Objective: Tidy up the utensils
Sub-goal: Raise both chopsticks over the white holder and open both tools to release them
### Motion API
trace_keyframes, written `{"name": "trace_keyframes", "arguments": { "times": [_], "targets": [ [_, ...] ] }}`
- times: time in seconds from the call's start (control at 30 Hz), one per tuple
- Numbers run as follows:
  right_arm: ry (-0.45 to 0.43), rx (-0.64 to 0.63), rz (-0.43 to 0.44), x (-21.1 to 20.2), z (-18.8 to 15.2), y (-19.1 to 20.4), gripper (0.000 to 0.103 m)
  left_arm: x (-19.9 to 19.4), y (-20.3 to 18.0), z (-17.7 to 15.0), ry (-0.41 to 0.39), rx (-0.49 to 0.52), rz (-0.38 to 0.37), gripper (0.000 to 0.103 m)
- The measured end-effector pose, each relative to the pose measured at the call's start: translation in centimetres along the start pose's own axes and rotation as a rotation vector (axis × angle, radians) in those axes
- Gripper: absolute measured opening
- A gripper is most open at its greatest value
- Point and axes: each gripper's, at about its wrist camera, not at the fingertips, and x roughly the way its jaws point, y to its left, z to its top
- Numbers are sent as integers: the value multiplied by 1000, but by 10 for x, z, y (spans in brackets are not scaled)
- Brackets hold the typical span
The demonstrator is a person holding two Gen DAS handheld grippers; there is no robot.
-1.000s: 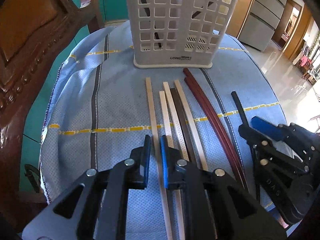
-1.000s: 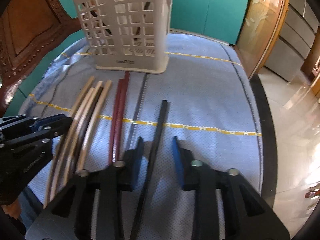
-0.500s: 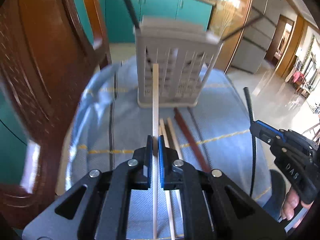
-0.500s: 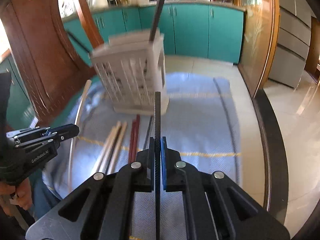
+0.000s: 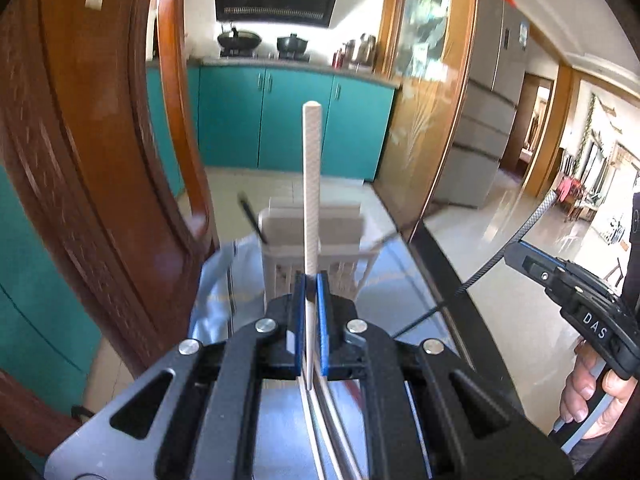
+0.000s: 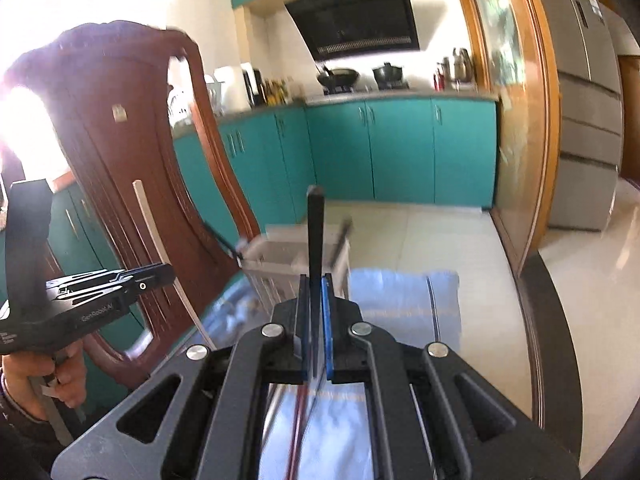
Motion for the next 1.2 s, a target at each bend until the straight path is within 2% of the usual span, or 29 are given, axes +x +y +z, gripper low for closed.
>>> {"name": "trace_keyframes", "arguments": {
  "times": [0.1, 0.3, 0.37, 0.47, 0.6, 0.77, 0.9, 1.07, 1.2],
  "targets": [
    [-54, -5, 21, 2, 29, 2, 6, -9, -2, 36, -84, 10, -2, 6],
    [-127, 53, 22, 16, 80, -2, 6, -2, -3, 94, -184, -7, 12, 6],
    [-150, 55, 5, 24, 95, 0, 6, 10, -5, 111, -203, -1, 34, 6],
    [-188, 58, -25, 37, 106, 2, 6, 35, -4, 120, -188, -2, 70, 6],
    [-186, 53, -62, 61, 101, 2, 6, 71, 1, 108, -137, -12, 94, 7],
    [-85, 33, -65, 99, 63, 2, 6, 105, 8, 82, -59, -12, 113, 7],
    [-31, 37, -58, 107, 34, 3, 6, 114, 17, 62, -13, -39, 104, 7],
    [-24, 25, -74, 93, 17, 8, 8, 106, 22, 47, -17, -39, 106, 8],
    [-102, 2, -75, 53, 11, 13, 25, 86, 22, 30, -33, -49, 106, 14]
  ]
}}
